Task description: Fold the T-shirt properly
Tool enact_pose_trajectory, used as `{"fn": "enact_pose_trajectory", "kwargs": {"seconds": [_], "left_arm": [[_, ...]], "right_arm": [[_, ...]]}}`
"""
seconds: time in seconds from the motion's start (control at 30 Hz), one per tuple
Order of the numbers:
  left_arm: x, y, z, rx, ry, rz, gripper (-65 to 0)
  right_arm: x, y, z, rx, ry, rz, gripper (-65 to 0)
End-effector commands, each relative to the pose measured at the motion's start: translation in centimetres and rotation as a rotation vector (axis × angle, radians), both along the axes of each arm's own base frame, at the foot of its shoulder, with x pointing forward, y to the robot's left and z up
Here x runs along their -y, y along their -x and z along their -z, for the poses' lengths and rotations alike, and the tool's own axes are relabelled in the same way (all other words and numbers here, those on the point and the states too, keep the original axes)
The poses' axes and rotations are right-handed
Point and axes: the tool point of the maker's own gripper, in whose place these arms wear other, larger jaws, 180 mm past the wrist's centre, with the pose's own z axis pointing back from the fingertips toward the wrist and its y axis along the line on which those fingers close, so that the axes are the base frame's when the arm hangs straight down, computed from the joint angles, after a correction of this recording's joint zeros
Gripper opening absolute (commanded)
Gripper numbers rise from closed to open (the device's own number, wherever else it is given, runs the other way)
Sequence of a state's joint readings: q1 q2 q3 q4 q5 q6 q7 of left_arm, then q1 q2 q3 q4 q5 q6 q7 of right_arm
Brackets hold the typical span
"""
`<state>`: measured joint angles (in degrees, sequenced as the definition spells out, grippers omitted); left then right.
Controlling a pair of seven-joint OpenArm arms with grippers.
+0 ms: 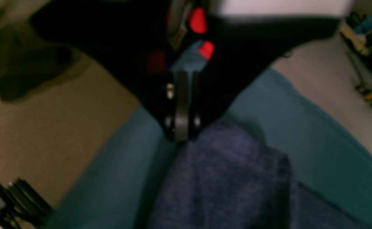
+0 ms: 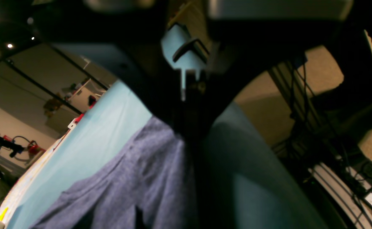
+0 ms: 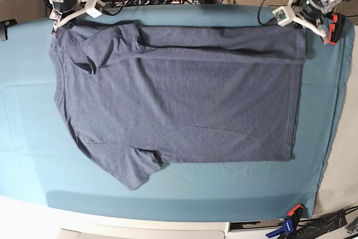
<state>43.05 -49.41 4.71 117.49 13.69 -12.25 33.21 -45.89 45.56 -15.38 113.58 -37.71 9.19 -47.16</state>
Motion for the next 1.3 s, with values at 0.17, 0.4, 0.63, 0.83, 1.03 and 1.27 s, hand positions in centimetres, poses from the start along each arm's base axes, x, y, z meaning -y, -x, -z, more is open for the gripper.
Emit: {"fn": "enact_pose_trajectory", "kwargs": {"seconds": [0.17, 0.4, 0.63, 0.83, 1.03, 1.27], "left_arm": [[-0.6, 0.7, -0.3, -0.005, -0.035, 0.009, -65.0], [-0.8, 0.8, -0.2, -0.012, -0.047, 0.002, -65.0], [-0.7, 1.5, -0.1, -0.027, -0.045, 0.005, -65.0], [-0.3, 1.8, -0.2, -0.03, -0.029, 0.012, -65.0], [-0.1, 1.5, -0.3, -0.021, -0.017, 0.019, -65.0], [-0.1, 1.6, -0.2, -0.024, -0.018, 0.021, -65.0]], "right_arm": [[0.6, 0.0, -0.7, 0.012, 0.033, -0.003, -65.0], [0.8, -0.2, -0.9, 0.012, 0.044, -0.016, -65.0], [1.2, 0.0, -1.0, -0.005, 0.06, -0.041, -65.0], [1.0, 0.9, -0.6, -0.031, 0.052, -0.047, -65.0], [0.6, 0.9, -0.5, -0.03, 0.035, -0.061, -65.0], [0.6, 1.0, -0.4, -0.041, 0.035, -0.062, -65.0]]}}
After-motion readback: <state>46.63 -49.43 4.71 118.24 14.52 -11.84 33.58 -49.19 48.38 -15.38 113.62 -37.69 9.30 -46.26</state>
